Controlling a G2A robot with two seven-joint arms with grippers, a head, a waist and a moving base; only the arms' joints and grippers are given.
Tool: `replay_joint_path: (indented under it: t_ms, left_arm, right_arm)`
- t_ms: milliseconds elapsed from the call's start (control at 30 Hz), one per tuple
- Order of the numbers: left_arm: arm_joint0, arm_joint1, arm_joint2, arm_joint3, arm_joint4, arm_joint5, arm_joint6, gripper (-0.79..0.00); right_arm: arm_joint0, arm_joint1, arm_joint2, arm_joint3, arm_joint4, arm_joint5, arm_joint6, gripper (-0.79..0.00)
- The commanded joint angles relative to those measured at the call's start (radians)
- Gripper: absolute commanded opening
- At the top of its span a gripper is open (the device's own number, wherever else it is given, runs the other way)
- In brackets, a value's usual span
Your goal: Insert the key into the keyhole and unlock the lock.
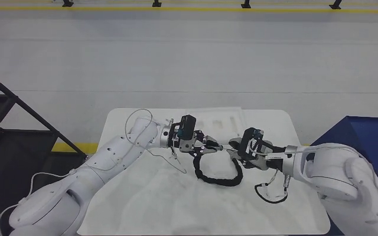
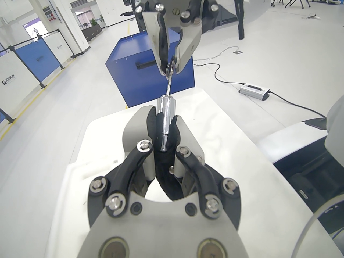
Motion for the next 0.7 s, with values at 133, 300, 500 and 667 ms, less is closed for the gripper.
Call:
replay_joint_path:
  t_ms: [133,300,500,667]
  left_arm:
    - [0.008,-0.002,-0.011,0.051,0.036,0.038,-0.070,-0.785]
    - [0.017,-0.009,-0.010,0.079,0.056,0.059,-0.146,-0.785]
    - [0.033,-0.031,0.013,0.109,0.084,0.088,-0.254,-0.785]
    - [0.043,-0.054,0.038,0.135,0.098,0.087,-0.296,-0.785]
  right_arm:
    - [-0.010,0.004,0.018,0.001,0.024,-0.009,-0.002,0.000]
    - [-0.021,0.006,0.025,0.005,0.042,-0.014,-0.010,0.000]
    - [-0.027,0.007,0.026,0.017,0.069,-0.016,-0.030,0.000]
    - [-0.029,0.007,0.024,0.032,0.088,-0.015,-0.038,0.000]
